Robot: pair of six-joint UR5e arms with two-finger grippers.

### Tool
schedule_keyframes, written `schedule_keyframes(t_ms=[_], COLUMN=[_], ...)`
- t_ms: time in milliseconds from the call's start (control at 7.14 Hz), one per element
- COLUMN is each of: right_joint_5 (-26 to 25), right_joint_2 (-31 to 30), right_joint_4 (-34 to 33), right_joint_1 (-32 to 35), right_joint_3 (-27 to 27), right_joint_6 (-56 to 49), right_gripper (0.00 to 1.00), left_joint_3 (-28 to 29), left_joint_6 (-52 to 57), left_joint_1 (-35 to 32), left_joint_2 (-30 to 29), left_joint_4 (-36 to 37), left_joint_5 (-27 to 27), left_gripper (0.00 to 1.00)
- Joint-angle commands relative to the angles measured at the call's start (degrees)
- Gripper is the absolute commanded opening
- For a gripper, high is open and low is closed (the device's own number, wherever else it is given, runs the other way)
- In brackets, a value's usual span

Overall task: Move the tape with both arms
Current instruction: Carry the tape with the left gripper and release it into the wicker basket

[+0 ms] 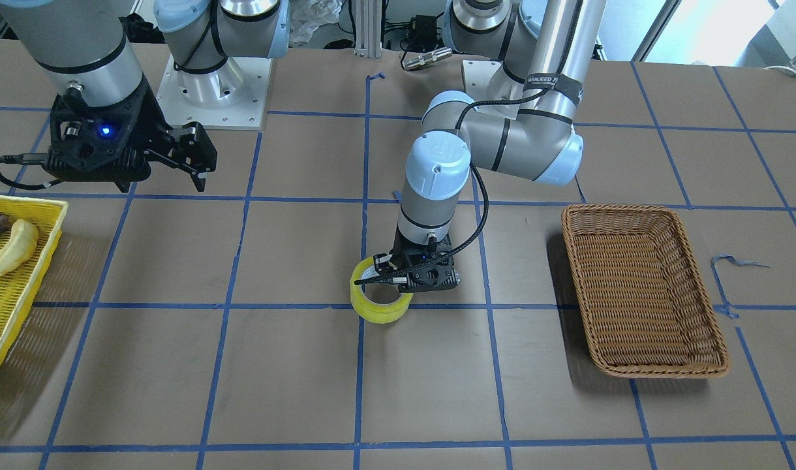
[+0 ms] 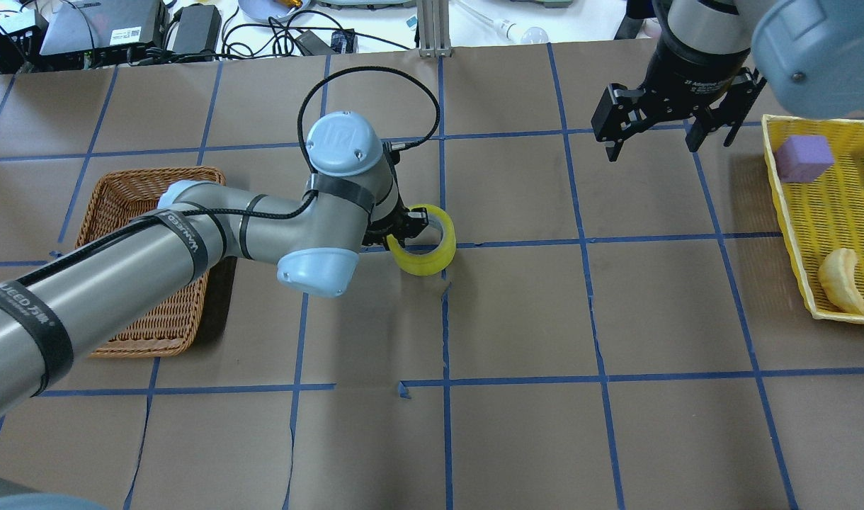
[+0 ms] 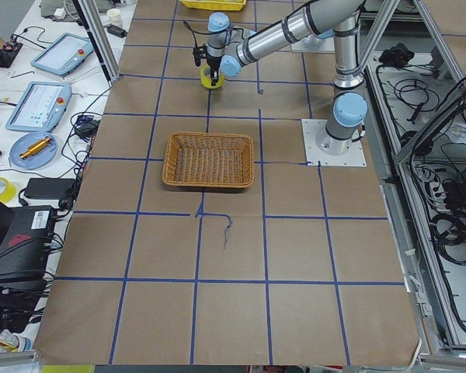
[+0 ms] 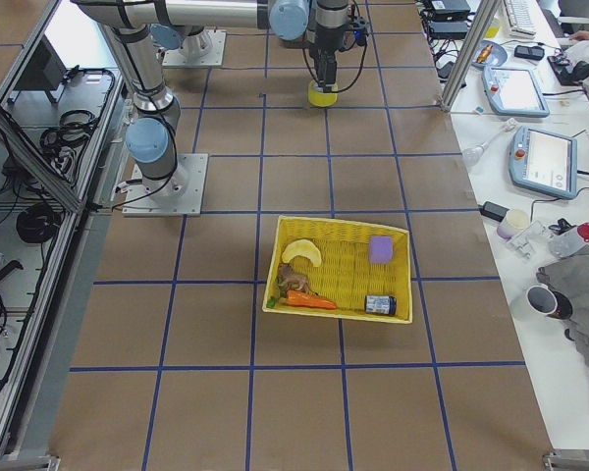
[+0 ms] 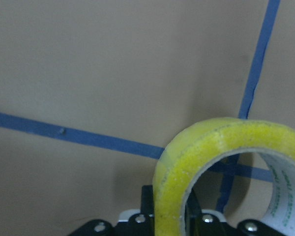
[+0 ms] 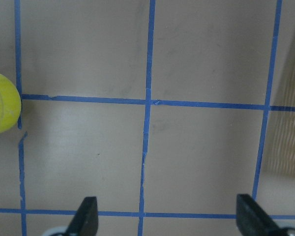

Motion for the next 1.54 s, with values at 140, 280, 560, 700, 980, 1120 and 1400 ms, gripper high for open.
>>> schedule_keyframes(t_ms=[140, 280, 560, 700, 980, 1120, 1400], right_joint_5=[0.15, 0.15, 0.15, 0.24, 0.24, 0.15, 0.32], right_joint_2=[-2.11, -2.29, -2.64, -2.73, -2.73, -3.16, -3.52], right_joint_4=[2.36, 2.36, 2.45, 2.88, 3.15, 3.32, 4.82], right_joint_1=[0.32, 0.32, 0.41, 0.5, 0.5, 0.5, 0.5], right_joint_3=[0.08, 0.08, 0.25, 0.25, 0.25, 0.34, 0.25], right_joint_6=[-0.48, -0.83, -0.92, -1.71, -4.0, -4.0, -4.09], right_gripper=[1.0, 1.0, 1.0, 1.0, 1.0, 1.0, 1.0], left_joint_3=[7.87, 7.35, 4.81, 4.28, 2.7, -1.23, -3.91], left_joint_6=[22.88, 31.9, 51.32, 62.03, 72.92, 72.08, 64.29], left_joint_1=[9.89, 14.71, 27.17, 34.98, 43.39, 43.58, 42.19], left_joint_2=[5.22, 6.63, 8.74, 8.67, 5.95, 5.51, 7.77], left_joint_4=[-20.28, -22.39, -22.94, -22.07, -15.69, -10.69, -9.4], left_joint_5=[4.99, 5.08, 5.78, 5.43, 5.43, 4.99, 4.81], left_gripper=[0.0, 0.0, 0.0, 0.0, 0.0, 0.99, 1.0])
